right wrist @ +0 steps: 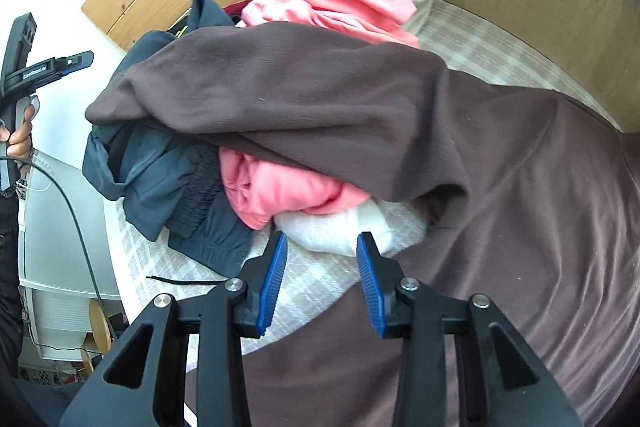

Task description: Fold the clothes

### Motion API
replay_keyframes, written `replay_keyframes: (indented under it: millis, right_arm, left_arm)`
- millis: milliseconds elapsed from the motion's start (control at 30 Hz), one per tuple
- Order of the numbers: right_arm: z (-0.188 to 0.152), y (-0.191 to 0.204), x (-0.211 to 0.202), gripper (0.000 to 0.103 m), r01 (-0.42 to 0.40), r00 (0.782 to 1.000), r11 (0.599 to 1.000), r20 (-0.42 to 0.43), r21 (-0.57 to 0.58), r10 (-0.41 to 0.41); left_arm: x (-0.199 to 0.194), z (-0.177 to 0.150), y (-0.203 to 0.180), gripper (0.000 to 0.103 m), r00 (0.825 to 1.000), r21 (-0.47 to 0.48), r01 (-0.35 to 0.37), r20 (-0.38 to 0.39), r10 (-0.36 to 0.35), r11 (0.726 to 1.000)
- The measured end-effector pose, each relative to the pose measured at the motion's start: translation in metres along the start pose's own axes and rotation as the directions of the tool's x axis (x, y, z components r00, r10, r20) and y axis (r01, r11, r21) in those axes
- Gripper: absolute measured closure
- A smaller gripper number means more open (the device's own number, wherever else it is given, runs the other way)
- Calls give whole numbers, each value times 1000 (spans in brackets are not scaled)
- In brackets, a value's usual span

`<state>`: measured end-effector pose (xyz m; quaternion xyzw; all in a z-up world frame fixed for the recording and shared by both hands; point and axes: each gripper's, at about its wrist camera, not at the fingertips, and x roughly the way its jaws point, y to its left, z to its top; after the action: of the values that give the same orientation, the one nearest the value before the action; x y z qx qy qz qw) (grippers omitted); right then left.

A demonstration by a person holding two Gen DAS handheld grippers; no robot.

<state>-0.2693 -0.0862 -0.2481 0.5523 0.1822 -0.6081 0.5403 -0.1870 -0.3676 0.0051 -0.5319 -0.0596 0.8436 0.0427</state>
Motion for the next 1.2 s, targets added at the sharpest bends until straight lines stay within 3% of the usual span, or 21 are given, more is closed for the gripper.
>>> replay_keyframes:
  millis: [133,267,500,833,933,967,1033,1200]
  right_arm:
    - [0,8,1,67,2,1000,1000,-7,-8,-2]
    - [-4,13,1,67,16,1000,1000,-19,-26,-17]
    - [-9,17,-1,67,54,998,997,-28,-51,-56]
    - [-10,6,-8,67,65,998,997,-23,-34,-66]
    - [-8,-4,-12,67,85,996,996,-14,-21,-86]
    - [-7,-9,-15,67,94,996,995,-5,-15,-94]
    - [0,-25,-25,67,118,993,993,30,16,-119]
    - [31,-71,-40,67,131,985,989,107,62,-138]
  left_arm:
    - [6,-27,-19,65,992,28,104,-81,-101,994]
    - [20,-31,-11,64,981,26,109,-165,-104,994]
    - [37,-13,16,63,971,-99,166,-157,-180,981]
    - [66,-4,-1,61,966,-76,151,-200,-164,986]
    - [67,-3,-8,67,969,-48,145,-195,-151,988]
    - [67,-3,-11,83,972,-36,140,-188,-144,990]
    - [61,-2,-17,99,975,-16,152,-164,-153,988]
    - [18,8,-27,99,990,40,132,-61,-129,990]
